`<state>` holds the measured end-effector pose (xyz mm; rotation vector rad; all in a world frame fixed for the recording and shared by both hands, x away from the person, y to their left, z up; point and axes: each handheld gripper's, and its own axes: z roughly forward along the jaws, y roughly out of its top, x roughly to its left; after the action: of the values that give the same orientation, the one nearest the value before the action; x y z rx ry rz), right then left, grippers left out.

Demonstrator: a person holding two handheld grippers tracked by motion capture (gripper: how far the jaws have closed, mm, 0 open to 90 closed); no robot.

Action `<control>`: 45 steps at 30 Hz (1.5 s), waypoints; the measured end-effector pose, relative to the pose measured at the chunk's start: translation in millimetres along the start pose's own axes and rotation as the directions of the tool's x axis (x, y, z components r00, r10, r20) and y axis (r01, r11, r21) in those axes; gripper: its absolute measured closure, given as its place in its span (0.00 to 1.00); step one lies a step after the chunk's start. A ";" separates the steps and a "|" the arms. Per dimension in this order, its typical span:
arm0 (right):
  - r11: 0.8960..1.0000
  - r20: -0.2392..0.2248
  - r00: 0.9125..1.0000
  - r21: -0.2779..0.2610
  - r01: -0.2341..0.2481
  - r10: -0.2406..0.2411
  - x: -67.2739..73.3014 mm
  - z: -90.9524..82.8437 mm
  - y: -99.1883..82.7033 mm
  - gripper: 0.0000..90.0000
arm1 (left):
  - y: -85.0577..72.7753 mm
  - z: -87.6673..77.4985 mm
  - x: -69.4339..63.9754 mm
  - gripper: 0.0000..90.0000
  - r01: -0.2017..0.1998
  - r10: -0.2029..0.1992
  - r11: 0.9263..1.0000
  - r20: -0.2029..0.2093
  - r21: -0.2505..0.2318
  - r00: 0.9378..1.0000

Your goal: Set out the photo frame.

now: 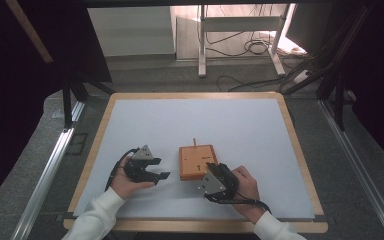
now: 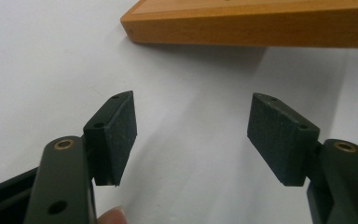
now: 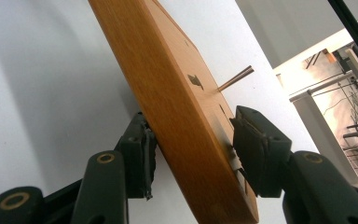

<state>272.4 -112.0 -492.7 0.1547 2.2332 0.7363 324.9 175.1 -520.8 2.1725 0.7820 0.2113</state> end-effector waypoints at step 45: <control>1.000 -0.179 0.984 0.018 0.014 -0.010 -66.5 18.3 47.2 0.71 | -4.7 5.1 6.6 0.35 0.051 -0.051 0.999 0.040 0.011 0.998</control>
<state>326.4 -86.3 -434.3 0.0873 2.4098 0.7477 330.0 178.1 -528.3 2.1570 0.8163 0.1374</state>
